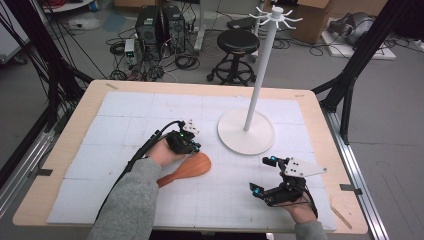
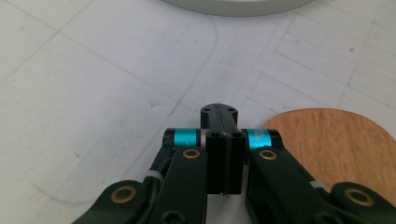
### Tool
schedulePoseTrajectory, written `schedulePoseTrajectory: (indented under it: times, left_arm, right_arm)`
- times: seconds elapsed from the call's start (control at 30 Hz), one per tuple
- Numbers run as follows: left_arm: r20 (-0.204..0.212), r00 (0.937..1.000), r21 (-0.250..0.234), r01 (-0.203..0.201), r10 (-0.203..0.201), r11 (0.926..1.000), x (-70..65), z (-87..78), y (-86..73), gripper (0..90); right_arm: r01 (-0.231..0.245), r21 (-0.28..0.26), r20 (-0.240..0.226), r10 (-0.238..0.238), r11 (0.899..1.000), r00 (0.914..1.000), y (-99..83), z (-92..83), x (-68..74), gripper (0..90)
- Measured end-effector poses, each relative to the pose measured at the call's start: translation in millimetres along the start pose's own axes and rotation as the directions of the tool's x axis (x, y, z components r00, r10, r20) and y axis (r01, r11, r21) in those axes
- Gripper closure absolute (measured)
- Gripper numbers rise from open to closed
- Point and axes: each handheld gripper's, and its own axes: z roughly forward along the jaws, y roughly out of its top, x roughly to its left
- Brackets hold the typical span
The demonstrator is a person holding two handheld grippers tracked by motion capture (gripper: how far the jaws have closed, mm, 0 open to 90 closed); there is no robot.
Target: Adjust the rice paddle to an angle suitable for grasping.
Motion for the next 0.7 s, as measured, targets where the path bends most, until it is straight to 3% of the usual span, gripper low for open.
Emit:
schedulePoseTrajectory:
  times: [0.2,0.3,0.37,0.47,0.53,0.6,0.7]
  left_arm:
    - [0.037,0.9993,0.014,-0.009,0.009,0.9999,-9.8,-1.5,-0.2,89.9]
    - [0.06,0.9974,0.025,-0.042,0.04,0.9988,-17.1,-3.3,-1.3,89.9]
    - [0.084,0.9952,0.005,-0.051,0.051,0.9987,-21.1,-4.4,-5.3,89.9]
    - [0.127,0.9913,-0.029,-0.032,0.036,0.9991,-25.2,-7.4,-13.7,89.9]
    - [0.147,0.9879,-0.051,-0.044,0.051,0.9977,-30.2,-10.1,-19.5,89.9]
    - [0.167,0.9832,-0.045,-0.067,0.073,0.9968,-38.7,-14.4,-23.2,89.9]
    - [0.184,0.9734,-0.025,-0.134,0.137,0.9906,-49.7,-18.6,-24.1,89.9]
  right_arm:
    - [0.007,0.011,-0.001,-0.007,1.0,1.0,-0.4,1.5,0.6,0.0]
    - [0.009,0.01,0.003,-0.009,1.0,1.0,-0.4,1.5,0.1,0.0]
    - [0.008,0.011,0.002,-0.008,1.0,1.0,-0.4,1.6,0.4,0.0]
    - [0.008,0.013,0.001,-0.008,1.0,1.0,-0.4,1.7,0.7,0.0]
    - [0.008,0.018,0.001,-0.008,1.0,1.0,-0.6,2.3,0.8,0.0]
    - [0.009,0.026,-0.001,-0.009,1.0,1.0,-0.9,3.1,0.4,0.0]
    - [0.008,0.033,-0.001,-0.008,0.999,1.0,-1.2,4.5,0.4,0.0]
